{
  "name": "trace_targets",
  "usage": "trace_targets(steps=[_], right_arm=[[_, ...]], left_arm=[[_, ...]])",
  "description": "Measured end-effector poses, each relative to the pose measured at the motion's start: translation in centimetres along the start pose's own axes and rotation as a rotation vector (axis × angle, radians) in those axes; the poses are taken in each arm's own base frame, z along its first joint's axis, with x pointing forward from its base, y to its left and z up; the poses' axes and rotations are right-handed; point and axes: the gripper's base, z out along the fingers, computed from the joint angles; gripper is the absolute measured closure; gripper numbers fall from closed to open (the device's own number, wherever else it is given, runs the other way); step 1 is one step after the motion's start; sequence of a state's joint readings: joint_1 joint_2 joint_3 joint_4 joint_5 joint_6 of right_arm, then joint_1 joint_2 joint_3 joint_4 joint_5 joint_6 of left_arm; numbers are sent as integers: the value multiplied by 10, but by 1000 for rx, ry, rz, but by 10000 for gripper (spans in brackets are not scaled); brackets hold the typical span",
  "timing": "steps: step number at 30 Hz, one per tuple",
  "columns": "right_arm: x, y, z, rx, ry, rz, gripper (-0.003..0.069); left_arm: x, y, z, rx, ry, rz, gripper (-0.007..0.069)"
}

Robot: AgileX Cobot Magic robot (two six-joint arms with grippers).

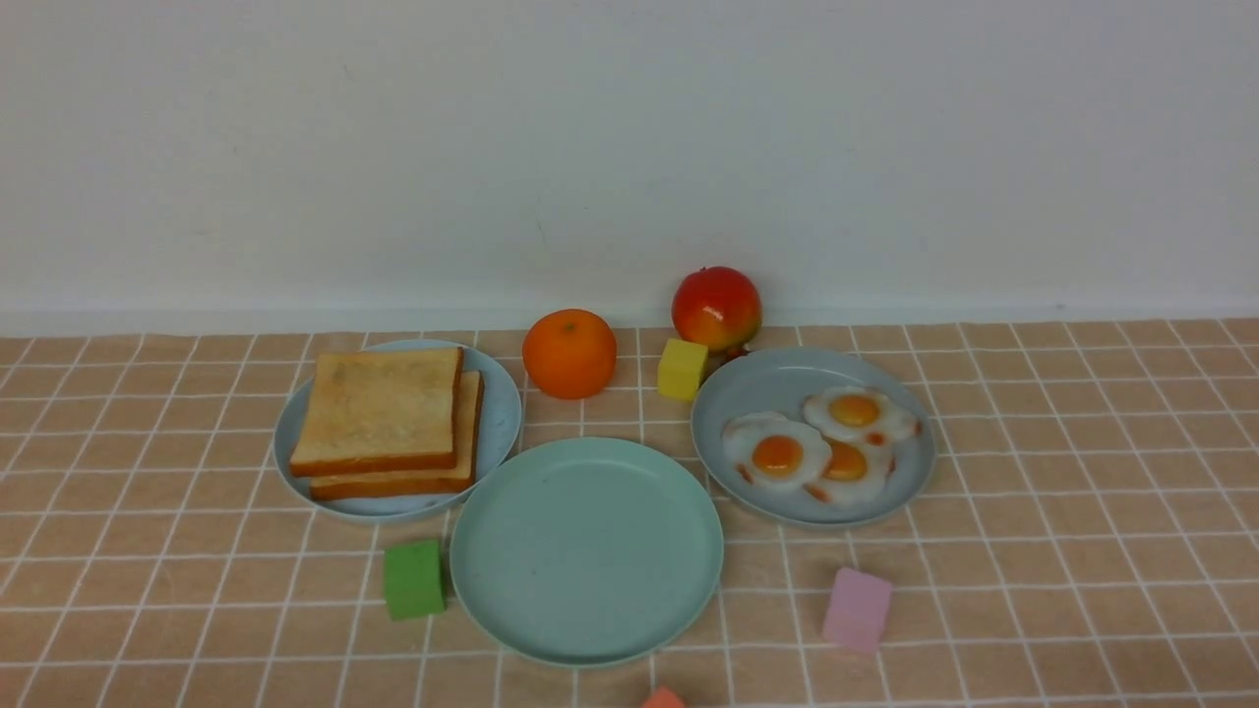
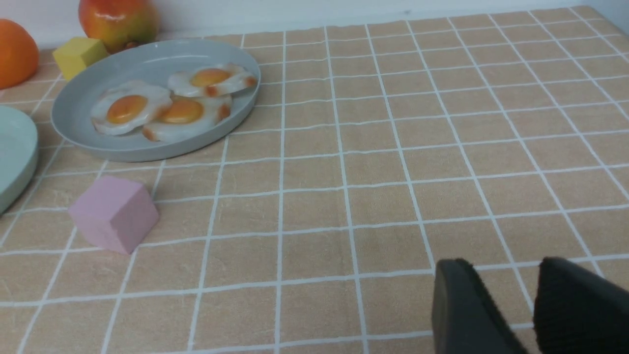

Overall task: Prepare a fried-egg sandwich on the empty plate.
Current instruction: Use the left arm to grab a slice of bread

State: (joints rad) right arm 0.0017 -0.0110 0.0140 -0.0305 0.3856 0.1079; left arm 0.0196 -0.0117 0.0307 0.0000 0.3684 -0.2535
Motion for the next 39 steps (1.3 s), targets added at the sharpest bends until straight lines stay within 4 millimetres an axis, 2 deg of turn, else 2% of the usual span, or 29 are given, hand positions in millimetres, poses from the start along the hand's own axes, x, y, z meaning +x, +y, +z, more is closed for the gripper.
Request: trace_targets(steps=[11,22,24,37,39], right_arm=[[-1,0,1,-3,-28,0,418],[-38,3,-8,-66,-456,106,418],[-45,3,-12,-89,-538,188,418],[-56,2,-20,-153,-688,339,418],[-61,3,-23,-168,-699,373,418]], left_arm=[[-1,0,0,3,-13,0,386],[-26,-7,-4,88,-290,-59,386],[-32,-8,-6,106,-359,-65,386],[-37,-9,-8,119,-415,-70,386],[-43,-10,-11,143,-483,-110,386]])
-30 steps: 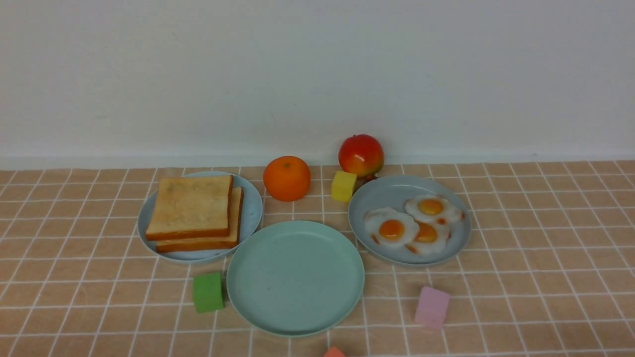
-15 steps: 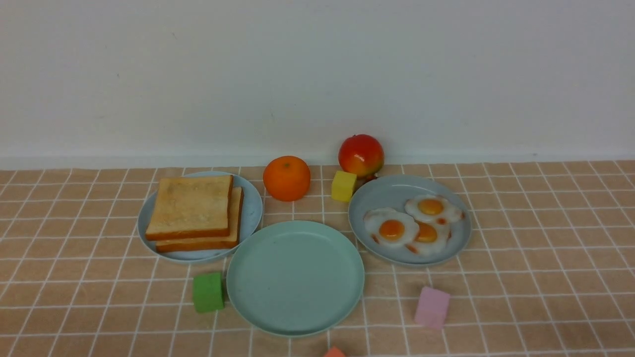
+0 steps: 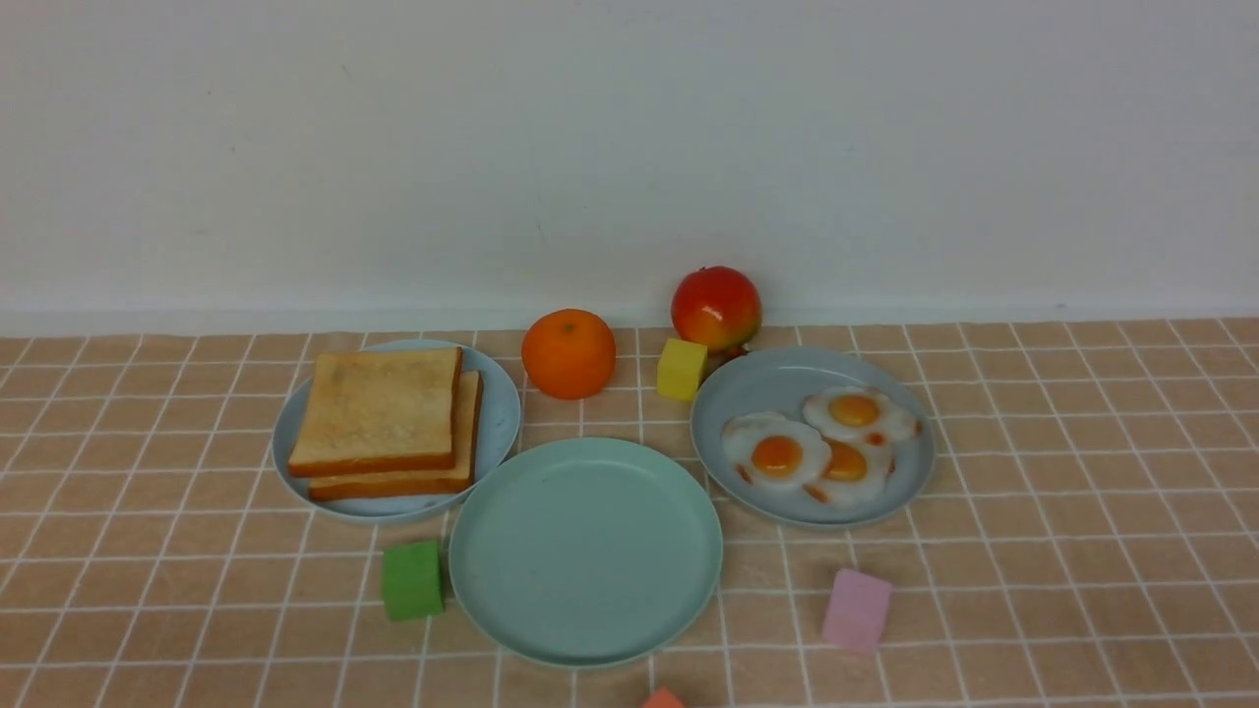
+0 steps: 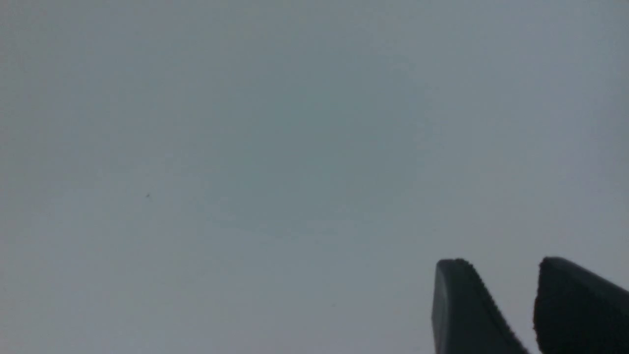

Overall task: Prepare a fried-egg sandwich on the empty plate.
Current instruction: Use the left arm to grab a slice of bread

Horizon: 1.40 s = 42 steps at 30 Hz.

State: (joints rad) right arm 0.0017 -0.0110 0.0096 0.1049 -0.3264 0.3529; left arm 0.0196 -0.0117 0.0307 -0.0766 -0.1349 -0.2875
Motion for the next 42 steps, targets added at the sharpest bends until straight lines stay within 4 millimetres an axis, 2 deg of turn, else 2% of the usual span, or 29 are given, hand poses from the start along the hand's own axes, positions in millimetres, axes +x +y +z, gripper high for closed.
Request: trace_targets(steps=[2,3,4,6,8,9,10,11,12,14,16,18,20,23,24,29,31,33,36,39,42], right_arm=[[-7,4,2,-7,-11,21,418],[-19,10,5,-15,-21,32,418],[-22,11,6,-18,-26,32,418],[-48,25,16,-29,-38,43,418],[-64,33,27,-29,-30,45,418],[-89,47,42,-35,-33,44,418],[-103,54,52,-35,-27,37,418],[-106,55,55,-37,-30,36,418],[-119,63,72,-27,2,29,418],[-138,74,97,-11,52,18,418],[-150,82,123,20,132,-6,418],[-156,86,148,60,235,-30,418],[-149,84,170,110,353,-42,418],[-131,76,190,176,504,-54,418],[-120,70,197,207,570,-65,418],[-88,52,214,289,733,-132,418],[-79,49,217,302,770,-127,418],[-63,47,218,303,844,-95,418],[-36,52,215,250,1007,-103,418],[-7,66,209,131,1212,-146,418],[19,86,202,-41,1388,-171,418]], left_arm=[[-7,-2,0,19,-72,-53,386],[-17,-3,-2,50,-189,-136,386],[-19,-4,-2,55,-203,-136,386],[-33,-6,-6,103,-364,-199,386],[-43,-9,-8,122,-422,-218,386],[-58,-14,-5,133,-449,-230,386],[-73,-19,-2,141,-463,-235,386],[-73,-19,0,137,-456,-237,386],[-93,-27,5,152,-474,-253,386],[-124,-40,16,169,-463,-298,386],[-153,-53,32,168,-401,-341,386],[-175,-65,50,136,-277,-359,386],[-186,-73,70,76,-101,-346,386],[-179,-74,99,-35,165,-306,386],[-167,-71,112,-98,303,-287,386],[-115,-47,153,-305,672,-169,386],[-102,-41,163,-344,736,-144,386],[-82,-33,178,-390,829,-133,386],[-50,-23,198,-437,937,-154,386],[-27,-16,214,-464,1010,-183,386],[-15,-14,235,-444,1055,-159,386]])
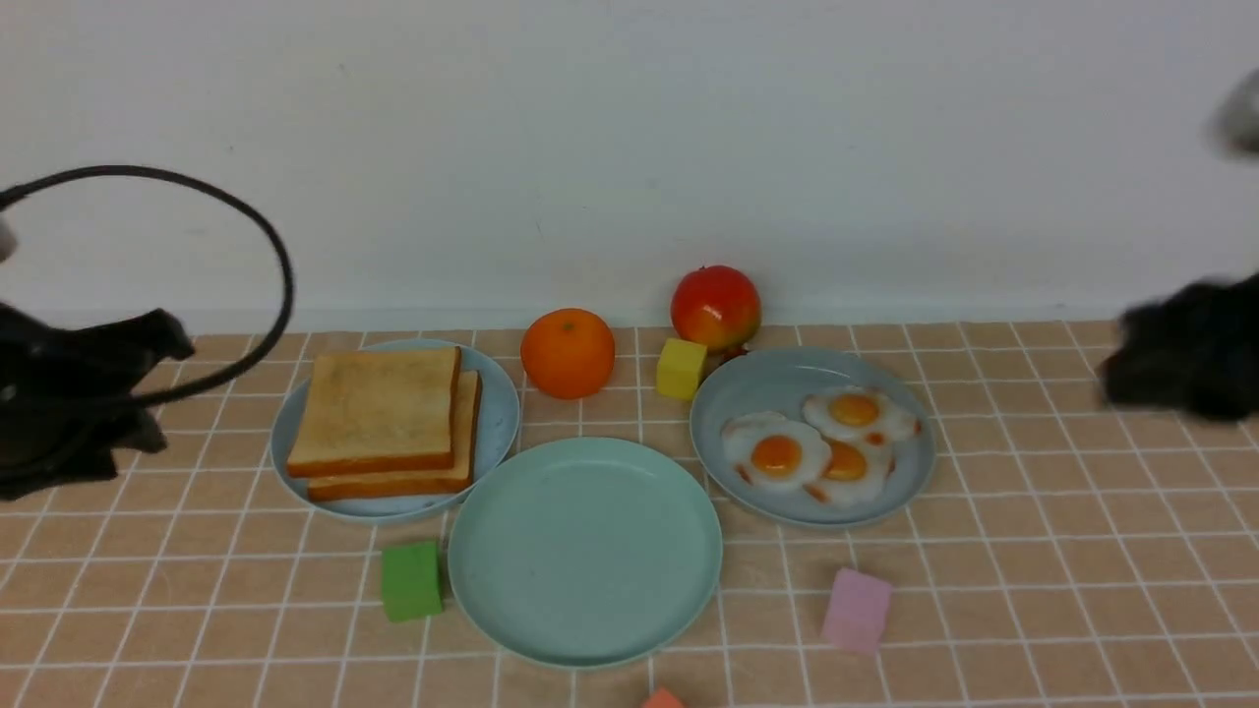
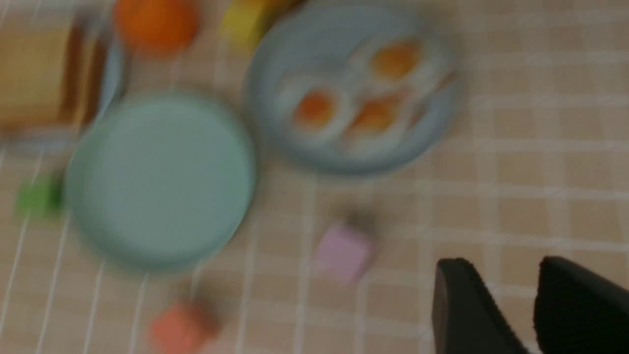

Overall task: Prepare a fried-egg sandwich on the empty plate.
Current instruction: Use the left arm to grab a slice of bread

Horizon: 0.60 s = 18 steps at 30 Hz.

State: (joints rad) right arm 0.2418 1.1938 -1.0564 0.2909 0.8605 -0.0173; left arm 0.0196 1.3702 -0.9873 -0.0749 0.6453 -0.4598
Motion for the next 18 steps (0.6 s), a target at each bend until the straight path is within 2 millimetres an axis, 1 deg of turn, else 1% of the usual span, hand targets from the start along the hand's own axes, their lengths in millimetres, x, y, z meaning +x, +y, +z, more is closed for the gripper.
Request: trace_targets(steps=[2,3,5,8,9,10,11,14,18], right_arm=[[6,17,11,-85,71,-82,418],[6,18,12,-88,76,-94,418],[11,37,20,-183,111,-179,418],[15,50,22,-244,122,-234,418],[16,55,22,-274,124,-260,418],[17,56,22,-277,124,-268,418],[17,58,22,-291,124,-274,418],[18,60,21,-303,132,-275,418],[20,60,21,-312,150,-274,418]], left_arm=[[-13,-9,11,5,28,49,386],[-14,-10,12,4,31,49,386],[-33,-21,28,8,87,106,386],[-49,-28,43,22,135,167,386],[-57,-31,54,36,172,206,386],[-60,-32,57,39,176,211,386],[-68,-32,68,59,213,230,386],[-81,-27,97,126,305,208,384],[-91,-18,124,172,325,193,354]])
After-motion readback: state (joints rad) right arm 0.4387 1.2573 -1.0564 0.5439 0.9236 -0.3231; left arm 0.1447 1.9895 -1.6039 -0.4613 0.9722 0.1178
